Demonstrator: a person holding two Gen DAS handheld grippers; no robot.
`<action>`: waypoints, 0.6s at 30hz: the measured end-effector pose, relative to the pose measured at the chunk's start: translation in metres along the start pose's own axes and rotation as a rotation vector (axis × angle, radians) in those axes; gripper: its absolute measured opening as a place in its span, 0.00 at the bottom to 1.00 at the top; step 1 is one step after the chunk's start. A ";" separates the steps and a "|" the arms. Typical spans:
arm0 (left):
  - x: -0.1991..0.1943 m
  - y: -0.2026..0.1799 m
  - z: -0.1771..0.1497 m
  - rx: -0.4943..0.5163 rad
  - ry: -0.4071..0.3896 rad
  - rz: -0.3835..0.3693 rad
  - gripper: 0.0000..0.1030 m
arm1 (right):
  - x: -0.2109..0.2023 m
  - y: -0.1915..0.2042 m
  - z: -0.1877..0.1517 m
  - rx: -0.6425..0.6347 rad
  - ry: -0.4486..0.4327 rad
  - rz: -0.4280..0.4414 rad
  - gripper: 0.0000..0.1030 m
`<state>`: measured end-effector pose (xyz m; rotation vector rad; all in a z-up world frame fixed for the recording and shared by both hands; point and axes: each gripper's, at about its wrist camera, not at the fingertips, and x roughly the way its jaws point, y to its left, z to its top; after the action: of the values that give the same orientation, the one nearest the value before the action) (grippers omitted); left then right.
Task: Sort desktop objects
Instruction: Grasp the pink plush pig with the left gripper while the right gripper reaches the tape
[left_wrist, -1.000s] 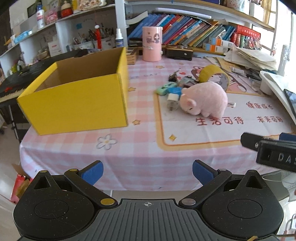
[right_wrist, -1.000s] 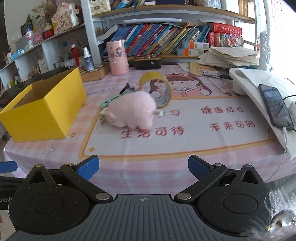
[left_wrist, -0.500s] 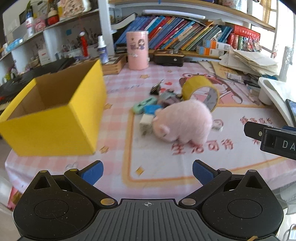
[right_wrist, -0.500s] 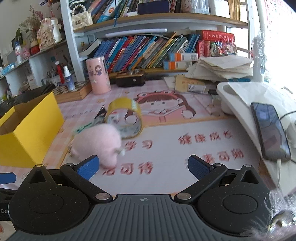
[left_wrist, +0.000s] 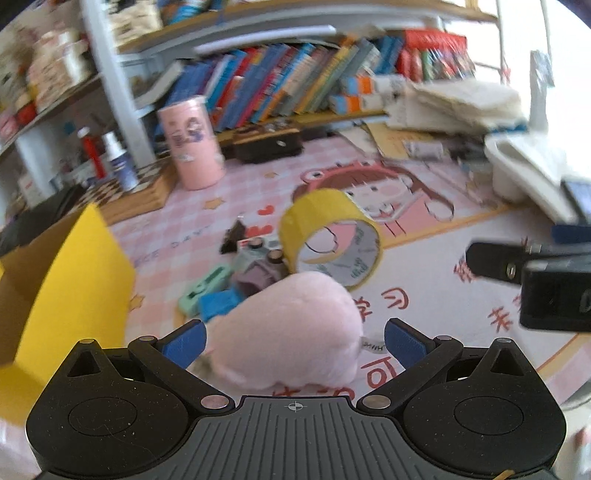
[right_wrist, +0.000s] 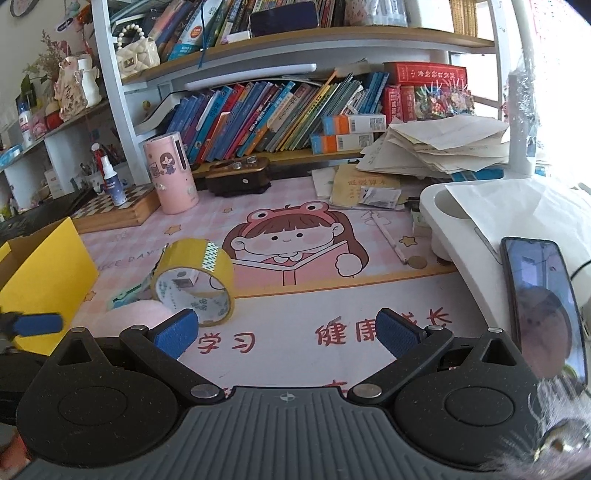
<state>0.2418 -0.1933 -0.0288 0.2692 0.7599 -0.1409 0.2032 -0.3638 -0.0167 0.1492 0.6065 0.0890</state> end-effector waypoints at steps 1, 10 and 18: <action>0.006 -0.005 0.000 0.031 0.007 0.010 1.00 | 0.002 -0.001 0.001 -0.004 0.002 0.005 1.00; 0.043 -0.021 -0.003 0.171 0.036 0.116 0.98 | 0.021 -0.009 0.011 -0.016 0.020 0.065 1.00; 0.011 0.009 0.003 -0.015 0.005 0.077 0.72 | 0.038 0.001 0.017 -0.040 0.043 0.132 1.00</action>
<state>0.2532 -0.1856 -0.0328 0.2840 0.7547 -0.0613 0.2439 -0.3597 -0.0241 0.1490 0.6371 0.2319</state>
